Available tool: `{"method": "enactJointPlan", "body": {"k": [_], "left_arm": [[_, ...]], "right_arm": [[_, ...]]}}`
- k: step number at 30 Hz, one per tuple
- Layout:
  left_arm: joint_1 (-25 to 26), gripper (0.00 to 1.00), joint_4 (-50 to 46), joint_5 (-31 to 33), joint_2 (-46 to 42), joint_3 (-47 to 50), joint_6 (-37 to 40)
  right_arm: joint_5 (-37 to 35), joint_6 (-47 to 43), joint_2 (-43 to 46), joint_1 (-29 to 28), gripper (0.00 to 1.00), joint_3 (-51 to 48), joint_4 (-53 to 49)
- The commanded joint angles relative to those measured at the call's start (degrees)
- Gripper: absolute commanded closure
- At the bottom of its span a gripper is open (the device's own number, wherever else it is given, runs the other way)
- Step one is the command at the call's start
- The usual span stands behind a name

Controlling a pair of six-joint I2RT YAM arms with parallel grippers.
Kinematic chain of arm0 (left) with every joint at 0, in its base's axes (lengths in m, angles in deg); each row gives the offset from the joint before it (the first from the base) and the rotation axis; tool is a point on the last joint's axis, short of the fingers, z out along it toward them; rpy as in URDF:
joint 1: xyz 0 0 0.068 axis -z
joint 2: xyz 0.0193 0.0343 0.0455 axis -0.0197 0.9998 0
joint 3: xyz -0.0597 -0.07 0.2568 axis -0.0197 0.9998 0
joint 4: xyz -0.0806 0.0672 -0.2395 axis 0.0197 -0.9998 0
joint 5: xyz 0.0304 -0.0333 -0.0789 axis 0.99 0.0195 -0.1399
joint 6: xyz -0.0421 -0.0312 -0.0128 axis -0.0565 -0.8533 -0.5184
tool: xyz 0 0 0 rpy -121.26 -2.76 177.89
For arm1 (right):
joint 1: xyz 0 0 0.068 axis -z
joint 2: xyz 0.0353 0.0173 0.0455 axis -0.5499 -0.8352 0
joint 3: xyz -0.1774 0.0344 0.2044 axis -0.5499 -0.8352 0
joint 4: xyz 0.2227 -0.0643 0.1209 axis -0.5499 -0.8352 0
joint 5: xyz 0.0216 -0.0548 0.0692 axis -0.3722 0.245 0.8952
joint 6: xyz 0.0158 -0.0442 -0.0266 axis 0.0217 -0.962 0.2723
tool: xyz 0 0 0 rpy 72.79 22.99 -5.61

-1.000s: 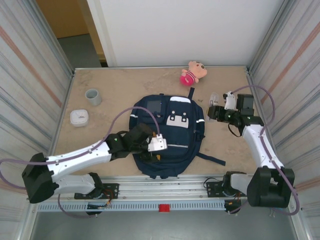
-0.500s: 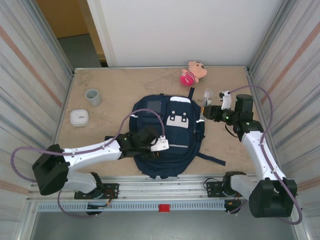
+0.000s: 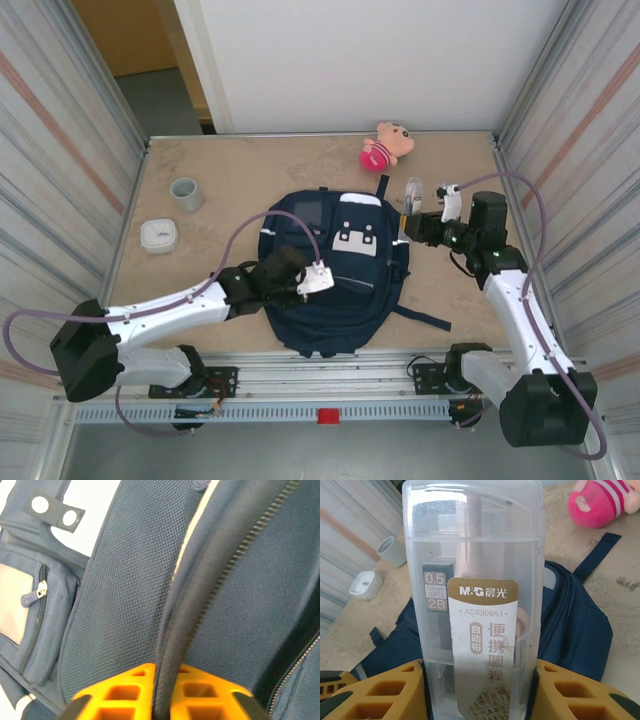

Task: Pack books, pencil case, and school supplies into a backpack

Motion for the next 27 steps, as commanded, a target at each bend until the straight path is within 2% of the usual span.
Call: {"method": "enactJointPlan", "body": {"k": [1,5,8,12,18,22,27], "left_arm": [[-0.7,0.99,-0.41,-0.47,-0.74,-2.43,-2.77],[-0.9,1.0,-8.77,-3.21,0.01,-9.75,-13.8],[-0.9,1.0,-14.68,-6.29,0.15,-14.35,-21.01],[-1.1,1.0,-19.7,-4.14,-1.25,-17.52,-30.64],[-1.65,1.0,-17.88,-5.11,-5.14,-17.83,-35.08],[-4.81,1.0,-15.25,-10.29,-6.03,-16.82,-35.57],[-7.15,1.0,-12.76,-15.62,-6.17,-16.03,-35.33]], "right_arm": [[3.44,-1.58,2.48,-0.63,0.65,-0.3,2.05],[4.27,-4.15,5.58,-3.53,0.65,-0.15,1.15],[4.61,-7.54,8.31,-7.83,0.65,0.33,0.39],[4.33,-12.07,11.83,-14.23,0.66,0.15,0.01],[4.85,-19.59,17.76,-22.28,0.66,-1.87,0.06],[6.75,-29.29,21.14,-29.12,0.65,-5.51,0.58],[-1.81,-38.75,20.75,-38.59,0.62,-7.6,-1.31]]}}
